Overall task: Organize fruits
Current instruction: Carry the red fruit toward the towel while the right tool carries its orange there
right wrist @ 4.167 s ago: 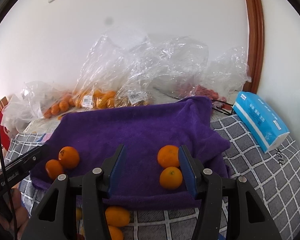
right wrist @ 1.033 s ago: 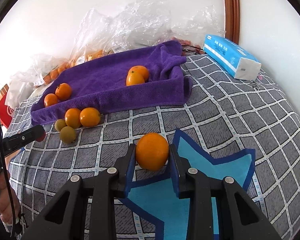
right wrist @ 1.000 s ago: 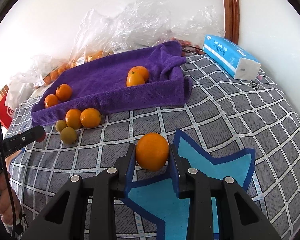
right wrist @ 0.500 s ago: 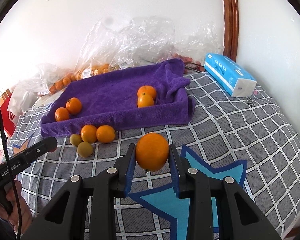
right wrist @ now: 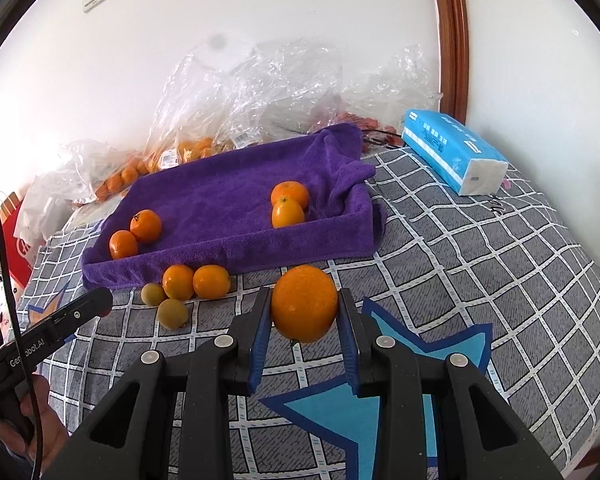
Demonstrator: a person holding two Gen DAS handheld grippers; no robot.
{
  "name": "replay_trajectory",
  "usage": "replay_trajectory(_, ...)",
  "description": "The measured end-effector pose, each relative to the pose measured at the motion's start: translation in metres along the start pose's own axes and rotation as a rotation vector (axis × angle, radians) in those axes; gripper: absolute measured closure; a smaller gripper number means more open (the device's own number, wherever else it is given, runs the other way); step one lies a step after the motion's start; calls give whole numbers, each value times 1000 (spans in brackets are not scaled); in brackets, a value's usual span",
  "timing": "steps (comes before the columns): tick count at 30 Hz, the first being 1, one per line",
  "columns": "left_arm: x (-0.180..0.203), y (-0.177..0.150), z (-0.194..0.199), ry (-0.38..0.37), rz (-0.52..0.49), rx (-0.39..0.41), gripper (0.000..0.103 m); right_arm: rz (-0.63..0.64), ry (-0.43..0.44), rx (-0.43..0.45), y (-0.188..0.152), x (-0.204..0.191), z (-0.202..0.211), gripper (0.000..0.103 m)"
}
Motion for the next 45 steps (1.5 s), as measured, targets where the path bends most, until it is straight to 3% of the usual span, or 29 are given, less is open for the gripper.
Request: replay_trajectory(45, -9, 4, 11, 26, 44, 61, 79, 0, -13, 47, 15, -9, -3, 71)
Point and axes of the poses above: each gripper's, at about its wrist camera, not at the fingertips, and z roughly against the way its jaws point, x to its right, y to its top, the point moved 1 cm from there along -z, roughly the way its jaws point, and after that the axes turned 6 degrees about -y, right-handed, at the moved point
